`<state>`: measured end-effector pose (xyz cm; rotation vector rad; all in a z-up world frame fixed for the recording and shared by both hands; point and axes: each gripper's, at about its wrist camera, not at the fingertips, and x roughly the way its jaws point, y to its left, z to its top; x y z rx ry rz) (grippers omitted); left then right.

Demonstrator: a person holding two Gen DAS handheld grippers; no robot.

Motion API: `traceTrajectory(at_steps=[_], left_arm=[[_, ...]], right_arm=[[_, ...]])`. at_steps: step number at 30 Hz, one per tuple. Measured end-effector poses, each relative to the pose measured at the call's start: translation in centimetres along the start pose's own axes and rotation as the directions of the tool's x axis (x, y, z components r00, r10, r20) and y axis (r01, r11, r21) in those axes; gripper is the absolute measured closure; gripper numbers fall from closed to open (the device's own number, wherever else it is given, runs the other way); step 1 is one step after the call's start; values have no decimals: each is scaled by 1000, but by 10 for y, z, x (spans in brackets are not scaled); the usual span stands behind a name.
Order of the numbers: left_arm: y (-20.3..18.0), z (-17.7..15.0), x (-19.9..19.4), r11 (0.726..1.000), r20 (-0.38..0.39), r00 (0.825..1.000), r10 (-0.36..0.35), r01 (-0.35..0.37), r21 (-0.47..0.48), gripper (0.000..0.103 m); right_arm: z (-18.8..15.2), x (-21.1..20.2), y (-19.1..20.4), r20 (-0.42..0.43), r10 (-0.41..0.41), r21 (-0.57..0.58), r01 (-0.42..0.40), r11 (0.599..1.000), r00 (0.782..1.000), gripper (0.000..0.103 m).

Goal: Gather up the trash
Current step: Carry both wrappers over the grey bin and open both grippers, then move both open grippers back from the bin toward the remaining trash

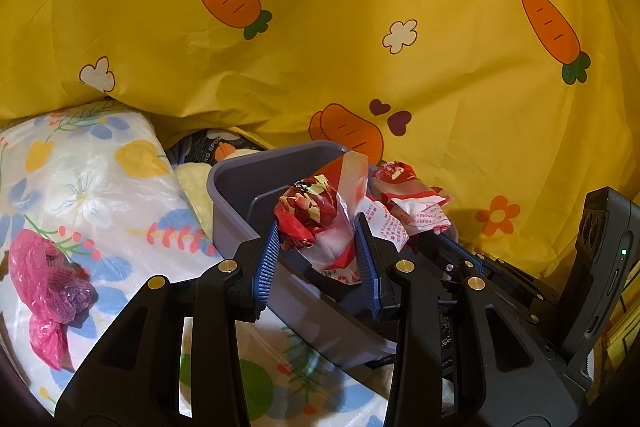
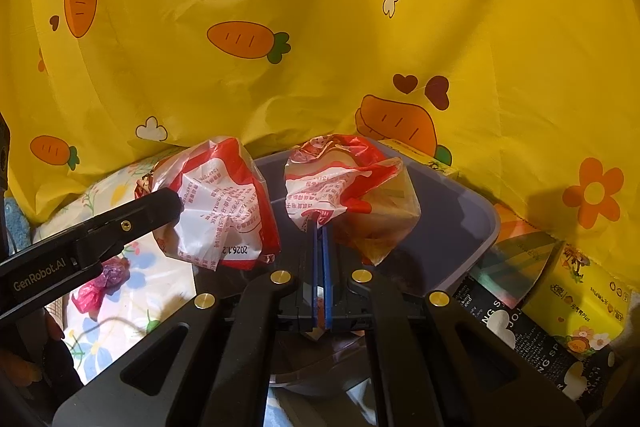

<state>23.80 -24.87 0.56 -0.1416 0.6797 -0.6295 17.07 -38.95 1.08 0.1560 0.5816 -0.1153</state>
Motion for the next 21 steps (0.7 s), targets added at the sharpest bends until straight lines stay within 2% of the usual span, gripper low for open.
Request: traceTrajectory(at_steps=[5, 8, 10, 11, 13, 14, 15, 17, 21], left_arm=[[-1, -2, 2, 1000, -8, 1000, -6, 6, 2, 66], [-2, -2, 3, 1000, -14, 1000, -17, 17, 12, 58], [-2, -3, 0, 1000, 0, 1000, -2, 2, 23, 33], [-1, -4, -3, 1000, 17, 1000, 5, -5, 25, 29], [2, -4, -8, 999, 38, 999, 29, -30, 19, 18], [5, -4, -11, 999, 44, 998, 39, -39, 10, 16], [8, -4, -13, 999, 48, 998, 43, -43, -1, 14], [13, -5, -18, 998, 50, 997, 60, -59, -18, 12], [20, -10, -30, 995, 64, 993, 96, -95, -26, 12]], right_arm=[[0, 3, -3, -8, -6, 5, 6, 1000, 1000, 100], [-1, 4, -5, -6, -13, 11, 13, 1000, 1000, 99], [-1, 4, -6, -8, -20, 11, 20, 1000, 1000, 99], [-1, 5, -7, -9, -24, 13, 24, 1000, 1000, 98], [-2, 4, -7, -6, -33, 14, 33, 999, 999, 88], [-2, 3, -8, -3, -38, 17, 38, 999, 999, 71], [-3, 2, -8, 3, -41, 22, 41, 999, 999, 59], [-3, -1, -7, 18, -45, 22, 44, 999, 999, 57], [-5, -2, -5, 19, -53, 17, 52, 998, 998, 48]])
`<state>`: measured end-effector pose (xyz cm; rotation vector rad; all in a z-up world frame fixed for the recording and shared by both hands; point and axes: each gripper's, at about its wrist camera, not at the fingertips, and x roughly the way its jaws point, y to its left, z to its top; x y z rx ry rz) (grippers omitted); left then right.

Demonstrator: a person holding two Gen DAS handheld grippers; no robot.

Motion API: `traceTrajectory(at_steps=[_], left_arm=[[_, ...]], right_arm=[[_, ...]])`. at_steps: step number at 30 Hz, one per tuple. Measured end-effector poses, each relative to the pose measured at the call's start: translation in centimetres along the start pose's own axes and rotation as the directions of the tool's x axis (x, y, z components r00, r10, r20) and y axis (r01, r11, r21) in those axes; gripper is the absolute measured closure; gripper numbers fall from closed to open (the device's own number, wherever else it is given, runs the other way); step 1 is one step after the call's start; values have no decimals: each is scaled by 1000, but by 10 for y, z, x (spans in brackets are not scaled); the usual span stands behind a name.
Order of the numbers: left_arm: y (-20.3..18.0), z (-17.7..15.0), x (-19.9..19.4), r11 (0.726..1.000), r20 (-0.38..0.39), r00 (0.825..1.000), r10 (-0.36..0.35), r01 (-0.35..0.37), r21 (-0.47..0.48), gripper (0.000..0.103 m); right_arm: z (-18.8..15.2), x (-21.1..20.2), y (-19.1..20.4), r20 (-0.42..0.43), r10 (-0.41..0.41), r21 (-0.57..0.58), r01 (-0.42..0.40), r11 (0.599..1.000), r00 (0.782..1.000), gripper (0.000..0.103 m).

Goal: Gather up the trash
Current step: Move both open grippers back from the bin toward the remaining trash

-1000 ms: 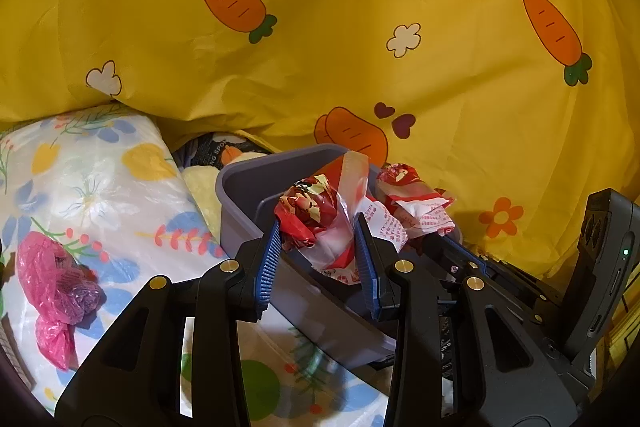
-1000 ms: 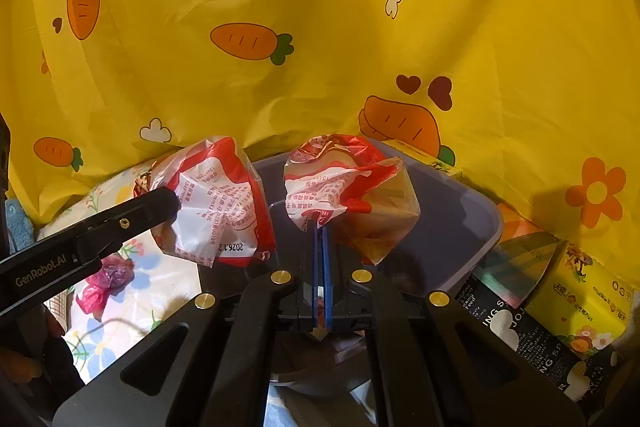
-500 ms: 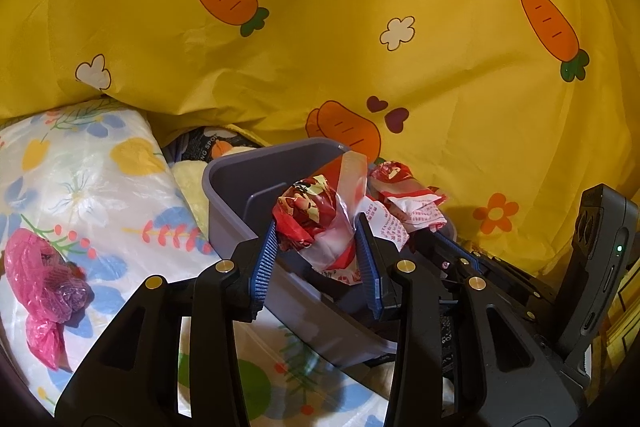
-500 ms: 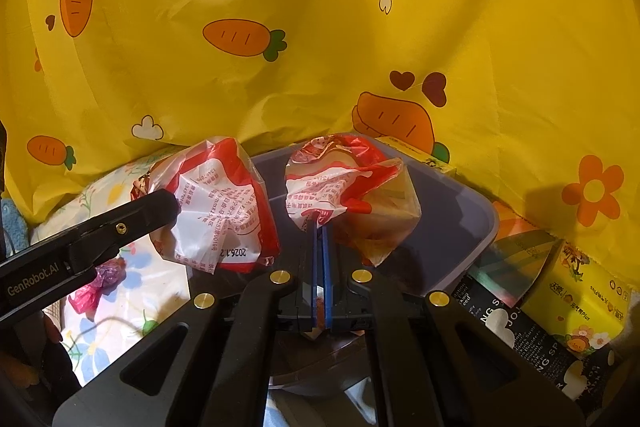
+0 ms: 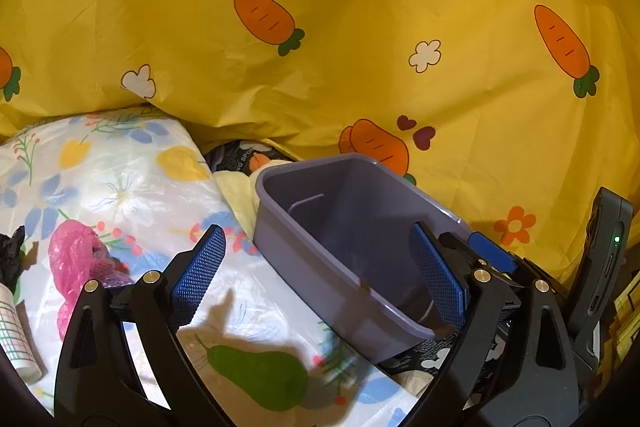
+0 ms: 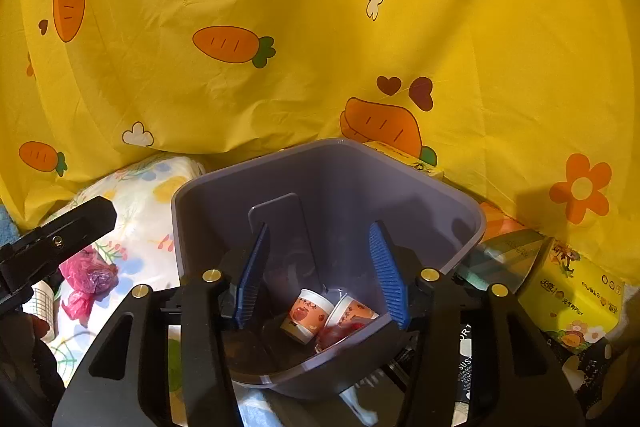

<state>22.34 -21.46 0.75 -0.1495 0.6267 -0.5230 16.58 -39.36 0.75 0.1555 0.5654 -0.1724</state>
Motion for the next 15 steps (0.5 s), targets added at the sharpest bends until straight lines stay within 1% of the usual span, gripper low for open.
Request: traceTrajectory(at_steps=[3, 6, 8, 11, 15], left_arm=[[5, -3, -9, 1000, 12, 1000, 27, -27, -2, 12], [13, -6, -21, 999, 25, 998, 51, -51, -16, 12], [17, -10, -31, 998, 37, 997, 68, -67, -20, 12], [25, -17, -49, 994, 58, 992, 110, -109, -19, 12], [42, -28, -78, 985, 81, 982, 169, -166, -44, 12]], right_arm=[[-1, -3, 2, 3, -6, -2, 6, 1000, 1000, 45], [-3, -7, 6, 10, -9, -9, 10, 1000, 1000, 44], [-4, -12, 9, 21, -12, -16, 12, 1000, 1000, 40], [-8, -21, 15, 39, -13, -25, 14, 1000, 999, 37], [-14, -33, 30, 58, 22, -45, -19, 999, 998, 33]])
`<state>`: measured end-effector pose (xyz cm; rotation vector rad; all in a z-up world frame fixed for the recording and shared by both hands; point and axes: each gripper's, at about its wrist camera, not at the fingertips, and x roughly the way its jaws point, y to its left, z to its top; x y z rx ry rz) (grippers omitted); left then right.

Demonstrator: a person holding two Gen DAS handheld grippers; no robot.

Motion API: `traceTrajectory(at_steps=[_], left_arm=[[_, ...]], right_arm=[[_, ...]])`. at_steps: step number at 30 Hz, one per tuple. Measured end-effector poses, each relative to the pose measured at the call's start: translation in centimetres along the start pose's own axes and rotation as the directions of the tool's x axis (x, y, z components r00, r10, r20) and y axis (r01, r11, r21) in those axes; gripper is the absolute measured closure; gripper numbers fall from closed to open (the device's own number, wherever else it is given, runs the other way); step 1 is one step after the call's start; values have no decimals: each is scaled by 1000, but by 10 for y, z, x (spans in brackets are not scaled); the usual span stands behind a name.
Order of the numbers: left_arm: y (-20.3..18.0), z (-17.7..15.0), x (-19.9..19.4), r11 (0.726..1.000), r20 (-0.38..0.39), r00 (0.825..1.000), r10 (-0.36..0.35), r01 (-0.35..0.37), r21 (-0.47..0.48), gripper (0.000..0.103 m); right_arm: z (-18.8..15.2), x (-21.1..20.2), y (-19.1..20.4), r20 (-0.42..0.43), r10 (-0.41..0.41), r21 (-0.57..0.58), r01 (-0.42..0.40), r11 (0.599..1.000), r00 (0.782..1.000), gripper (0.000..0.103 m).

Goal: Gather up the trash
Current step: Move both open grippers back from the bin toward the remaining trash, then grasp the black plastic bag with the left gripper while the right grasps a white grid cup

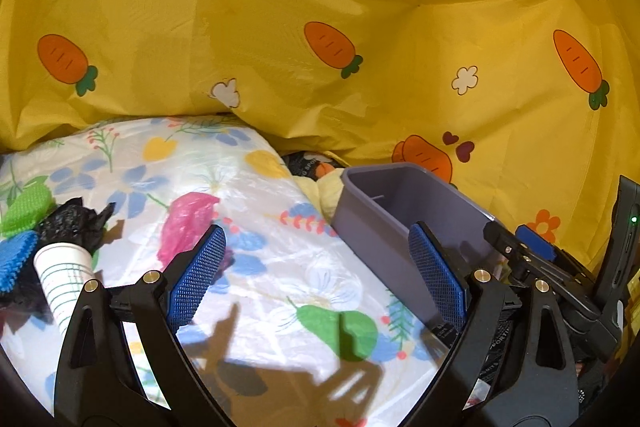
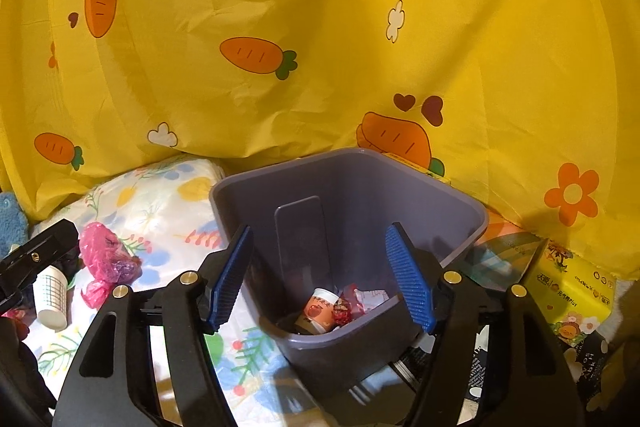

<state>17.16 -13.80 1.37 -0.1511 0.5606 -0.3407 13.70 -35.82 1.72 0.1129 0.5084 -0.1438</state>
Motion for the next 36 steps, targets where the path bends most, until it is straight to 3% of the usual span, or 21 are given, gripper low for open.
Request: traceTrajectory(at_steps=[5, 9, 13, 17, 24, 28, 36], left_arm=[[33, -17, -40, 993, 38, 993, 113, -113, -21, 12], [65, -32, -73, 973, 67, 971, 230, -226, -53, 12], [104, -51, -107, 932, 87, 931, 355, -346, -106, 12], [147, -72, -139, 868, 73, 871, 486, -471, -159, 12], [204, -92, -180, 790, 49, 809, 586, -556, -260, 12], [218, -96, -187, 781, 48, 808, 587, -550, -294, 12], [219, -88, -169, 817, 52, 838, 543, -512, -265, 12]], right_arm=[[-9, -14, 35, 14, 82, -51, -82, 995, 996, 30], [-18, -20, 77, -3, 177, -110, -176, 978, 984, 27], [-34, -20, 128, -57, 277, -171, -283, 944, 959, 26], [-53, -17, 182, -122, 354, -233, -374, 898, 927, 26], [-75, 3, 263, -245, 419, -306, -480, 822, 874, 26], [-80, 19, 294, -295, 405, -338, -491, 803, 865, 26], [-86, 40, 315, -362, 393, -344, -513, 786, 845, 31]])
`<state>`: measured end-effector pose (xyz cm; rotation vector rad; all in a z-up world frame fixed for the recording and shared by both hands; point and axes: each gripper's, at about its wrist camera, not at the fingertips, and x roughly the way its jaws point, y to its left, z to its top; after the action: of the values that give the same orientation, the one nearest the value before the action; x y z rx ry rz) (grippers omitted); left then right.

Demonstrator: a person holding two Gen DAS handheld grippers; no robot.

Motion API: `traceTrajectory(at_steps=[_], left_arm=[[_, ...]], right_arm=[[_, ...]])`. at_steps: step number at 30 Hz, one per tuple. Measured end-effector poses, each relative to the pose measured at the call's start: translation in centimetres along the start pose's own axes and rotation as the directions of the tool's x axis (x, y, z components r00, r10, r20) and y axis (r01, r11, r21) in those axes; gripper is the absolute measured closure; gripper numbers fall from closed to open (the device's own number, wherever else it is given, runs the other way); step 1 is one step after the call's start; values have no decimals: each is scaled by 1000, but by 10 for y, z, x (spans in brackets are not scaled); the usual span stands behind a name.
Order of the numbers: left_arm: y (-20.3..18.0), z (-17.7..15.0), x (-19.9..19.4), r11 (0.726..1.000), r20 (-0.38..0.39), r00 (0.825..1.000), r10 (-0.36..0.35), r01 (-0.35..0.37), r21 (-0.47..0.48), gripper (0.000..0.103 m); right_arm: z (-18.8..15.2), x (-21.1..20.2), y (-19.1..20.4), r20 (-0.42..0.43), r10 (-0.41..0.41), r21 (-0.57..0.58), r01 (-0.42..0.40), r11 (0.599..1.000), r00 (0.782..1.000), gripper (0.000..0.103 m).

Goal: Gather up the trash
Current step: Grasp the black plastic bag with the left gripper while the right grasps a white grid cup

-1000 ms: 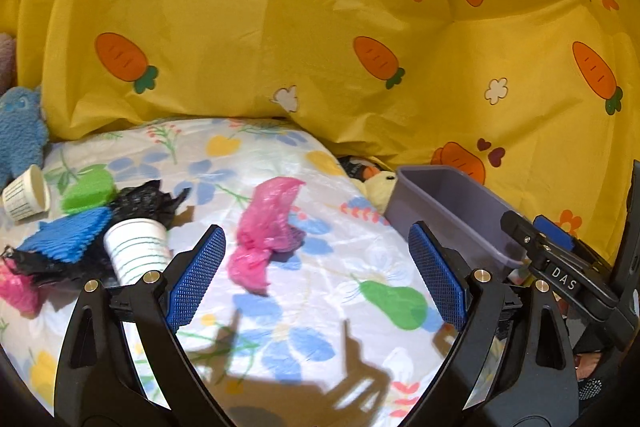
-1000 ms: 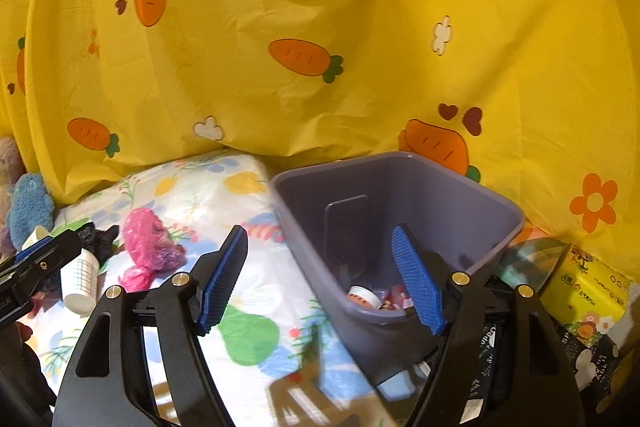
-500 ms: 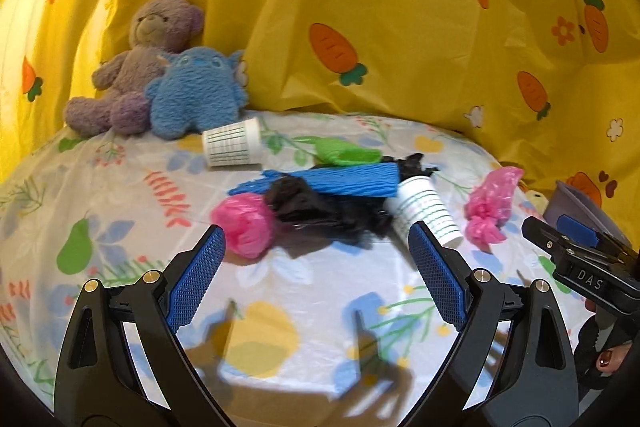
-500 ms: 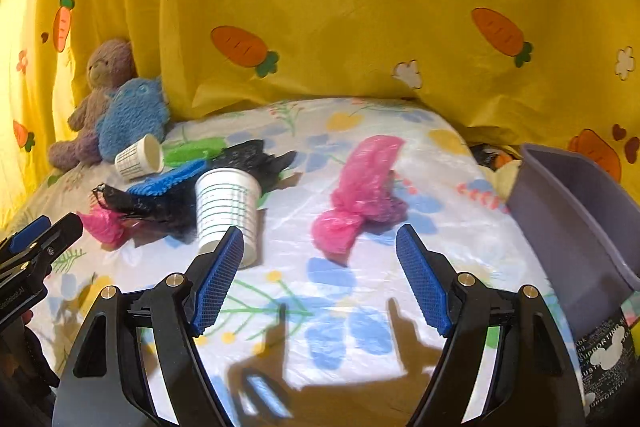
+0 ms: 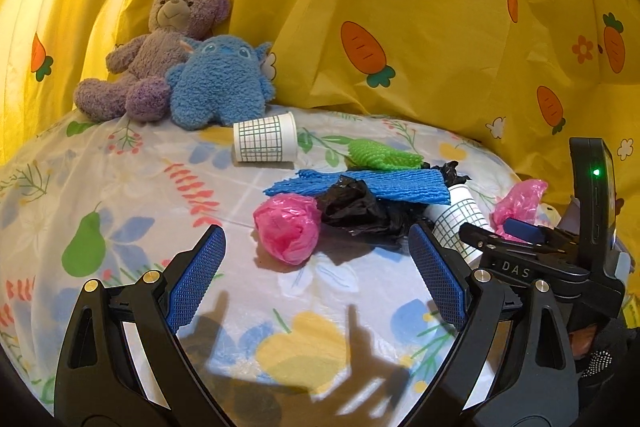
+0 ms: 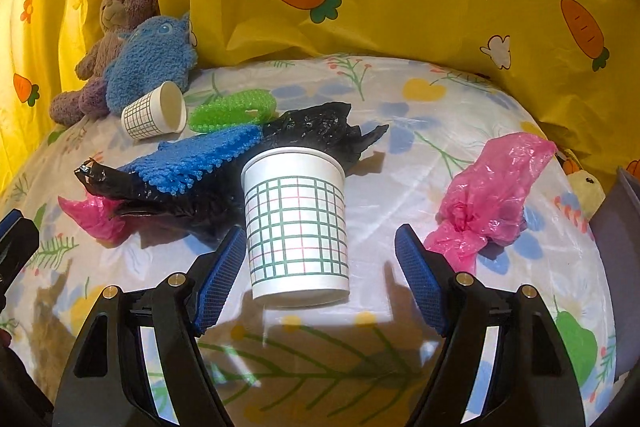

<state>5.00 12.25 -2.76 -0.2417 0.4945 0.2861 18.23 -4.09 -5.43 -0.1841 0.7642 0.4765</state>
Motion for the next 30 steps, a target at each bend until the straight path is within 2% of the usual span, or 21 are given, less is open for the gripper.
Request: traceTrajectory(at_steps=[2, 5, 8, 14, 20, 22, 24, 25, 30], left_arm=[[-3, 3, 8, 1000, -11, 1000, -8, 8, 7, 12], [-3, 9, 21, 1000, -29, 999, -20, 20, 7, 12], [-3, 15, 32, 999, -46, 998, -40, 40, -4, 15], [-2, 21, 51, 998, -74, 996, -55, 54, -11, 29], [-5, 20, 64, 994, -110, 988, -105, 104, -17, 62], [-7, 19, 64, 993, -110, 987, -114, 114, -10, 79], [-8, 18, 64, 992, -114, 986, -123, 123, -12, 89], [-7, 18, 62, 992, -113, 986, -126, 125, -16, 92], [3, 25, 37, 980, -58, 981, -183, 178, -84, 95]], right_arm=[[0, 5, 1, -18, 14, 2, -14, 1000, 1000, 35], [-1, 13, 3, -40, 17, -13, -18, 1000, 999, 47], [-3, 12, 4, -35, 17, -28, -18, 999, 999, 48], [-10, -3, -1, -7, 36, -33, -36, 999, 999, 49], [-22, -28, -15, 39, 51, -8, -50, 999, 998, 49], [-26, -33, -18, 47, 50, -5, -50, 999, 998, 49], [-30, -38, -20, 54, 55, 1, -55, 998, 997, 49], [-31, -40, -21, 58, 59, 2, -59, 998, 997, 49], [-35, -51, -26, 81, 65, 8, -66, 998, 995, 49]])
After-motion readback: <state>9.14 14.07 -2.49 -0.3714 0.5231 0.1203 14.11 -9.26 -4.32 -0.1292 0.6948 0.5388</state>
